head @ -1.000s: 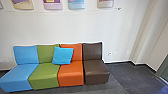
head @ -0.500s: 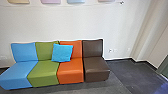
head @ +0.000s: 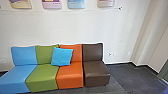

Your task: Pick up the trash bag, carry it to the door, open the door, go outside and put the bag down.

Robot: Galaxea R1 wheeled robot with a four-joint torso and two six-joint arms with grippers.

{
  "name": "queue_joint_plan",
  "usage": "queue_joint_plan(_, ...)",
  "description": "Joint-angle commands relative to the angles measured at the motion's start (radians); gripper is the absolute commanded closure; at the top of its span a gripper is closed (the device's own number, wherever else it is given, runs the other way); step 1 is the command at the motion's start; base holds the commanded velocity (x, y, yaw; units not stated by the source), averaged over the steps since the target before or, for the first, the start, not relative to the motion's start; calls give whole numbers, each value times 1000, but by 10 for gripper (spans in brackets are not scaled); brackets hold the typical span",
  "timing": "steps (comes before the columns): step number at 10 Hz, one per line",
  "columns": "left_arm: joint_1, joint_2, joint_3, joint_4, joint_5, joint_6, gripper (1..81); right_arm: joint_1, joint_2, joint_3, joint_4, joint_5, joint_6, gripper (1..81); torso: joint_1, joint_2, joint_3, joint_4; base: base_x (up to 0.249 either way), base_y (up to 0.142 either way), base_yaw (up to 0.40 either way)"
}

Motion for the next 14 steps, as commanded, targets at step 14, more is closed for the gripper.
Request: queue_joint_plan(14, -223, 37, -70, -73, 195, -20, 10, 201, -163, 137, 62, -107, 2, 10, 346, -545, -354, 0, 0, 0, 0)
